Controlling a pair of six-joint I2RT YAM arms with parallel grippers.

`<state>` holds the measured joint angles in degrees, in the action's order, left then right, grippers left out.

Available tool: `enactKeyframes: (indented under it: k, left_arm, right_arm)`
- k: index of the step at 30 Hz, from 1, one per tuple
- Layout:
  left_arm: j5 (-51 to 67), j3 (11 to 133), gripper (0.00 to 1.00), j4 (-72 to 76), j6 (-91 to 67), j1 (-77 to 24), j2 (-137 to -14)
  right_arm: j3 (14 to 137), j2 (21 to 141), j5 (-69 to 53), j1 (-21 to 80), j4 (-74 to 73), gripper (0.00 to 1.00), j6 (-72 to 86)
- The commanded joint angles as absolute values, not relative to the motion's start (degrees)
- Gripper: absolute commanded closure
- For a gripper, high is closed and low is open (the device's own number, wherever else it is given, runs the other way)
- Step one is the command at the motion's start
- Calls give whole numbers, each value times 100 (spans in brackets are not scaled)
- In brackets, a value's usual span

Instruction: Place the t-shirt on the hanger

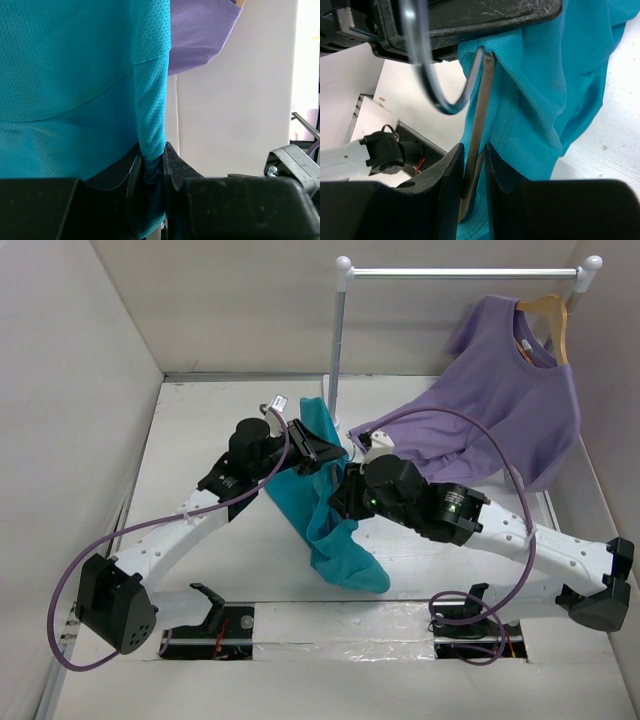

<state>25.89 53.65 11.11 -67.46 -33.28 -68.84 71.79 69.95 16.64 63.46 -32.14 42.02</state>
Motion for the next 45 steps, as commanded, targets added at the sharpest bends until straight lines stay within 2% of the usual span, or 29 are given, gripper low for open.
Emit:
enactKeyframes:
  k: [1, 3, 5, 6, 7, 8, 11, 17, 25, 29, 39, 42, 45]
  left_arm:
    - [2646, 5722, 100, 1634, -6926, -3313, -6820]
    - [2645, 5695, 100, 1670, -6996, -3313, -6829]
    - [2637, 5687, 100, 1705, -7005, -3313, -6838]
    - [2628, 5678, 100, 1705, -6970, -3313, -6838]
    - [2619, 5686, 94, 1688, -6926, -3313, -6838]
    - [2593, 5730, 79, 1653, -6847, -3313, -6847]
    - [2348, 5958, 56, 1258, -6356, -3253, -6882]
    - [1952, 6545, 34, 722, -5575, -3015, -6996]
    - [791, 7093, 27, 237, -4887, -2813, -7127]
    - [1685, 6796, 27, 700, -5413, -1945, -7567]
    - [2171, 6592, 26, 1731, -5792, -1942, -7813]
    - [2180, 6583, 28, 1872, -5906, -1942, -7936]
    - [2171, 6443, 38, 2223, -6064, -1942, -7954]
  right_arm:
    - [7277, 7066, 2021, 6390, -3295, 71, 4008]
    - [7269, 7093, 2153, 6390, -3357, 80, 3921]
    - [7295, 7102, 2293, 6390, -3436, 100, 3911]
    - [7304, 7084, 2320, 6390, -3437, 100, 3911]
    - [7312, 7067, 2346, 6390, -3437, 100, 3894]
    - [7347, 7006, 2364, 6390, -3445, 100, 3894]
    - [7383, 6847, 2329, 6390, -3437, 100, 3850]
    - [7462, 6601, 2277, 6390, -3700, 100, 3832]
    - [7453, 6284, 2162, 6390, -3885, 100, 3894]
    - [7479, 6205, 2013, 6328, -3964, 100, 3867]
    - [7471, 6021, 1767, 6328, -3920, 100, 3894]
    - [7462, 5985, 1679, 6328, -3876, 100, 3876]
    - [7471, 5986, 1617, 6328, -3876, 100, 3876]
